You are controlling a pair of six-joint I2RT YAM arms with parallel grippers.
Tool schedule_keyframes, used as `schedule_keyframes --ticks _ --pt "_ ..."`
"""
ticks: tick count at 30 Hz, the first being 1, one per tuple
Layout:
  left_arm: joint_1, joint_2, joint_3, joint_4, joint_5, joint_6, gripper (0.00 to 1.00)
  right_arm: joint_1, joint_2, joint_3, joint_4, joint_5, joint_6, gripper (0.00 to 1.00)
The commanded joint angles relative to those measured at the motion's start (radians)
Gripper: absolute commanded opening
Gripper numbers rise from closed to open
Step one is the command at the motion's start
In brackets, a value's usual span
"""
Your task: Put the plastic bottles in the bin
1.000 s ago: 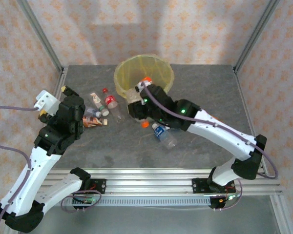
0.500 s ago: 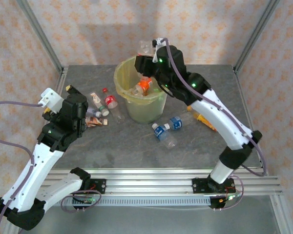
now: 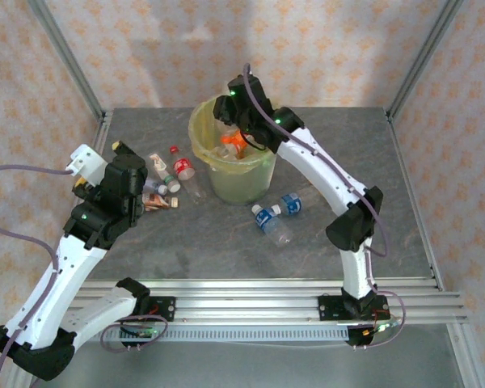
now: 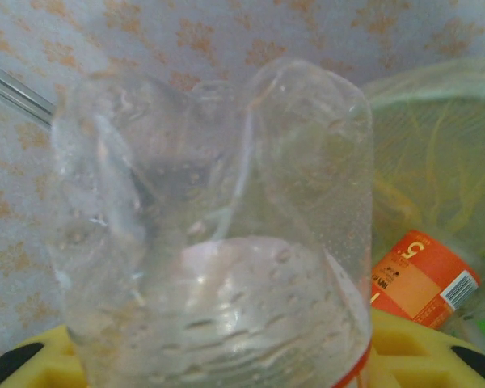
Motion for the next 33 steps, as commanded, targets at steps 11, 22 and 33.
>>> schedule_keyframes --ticks 11,22,33 --pt "0.015 0.016 0.004 0.001 0.001 0.015 1.00 -0.019 0.082 -0.008 0.034 -0.025 0.220 0.59" --pt "0.018 0.049 0.012 0.005 0.041 0.027 1.00 -0.039 0.108 -0.026 0.050 -0.093 0.279 0.76" --pt "0.021 0.069 0.020 0.000 0.054 0.035 1.00 -0.039 0.041 -0.043 0.023 -0.052 0.184 0.73"
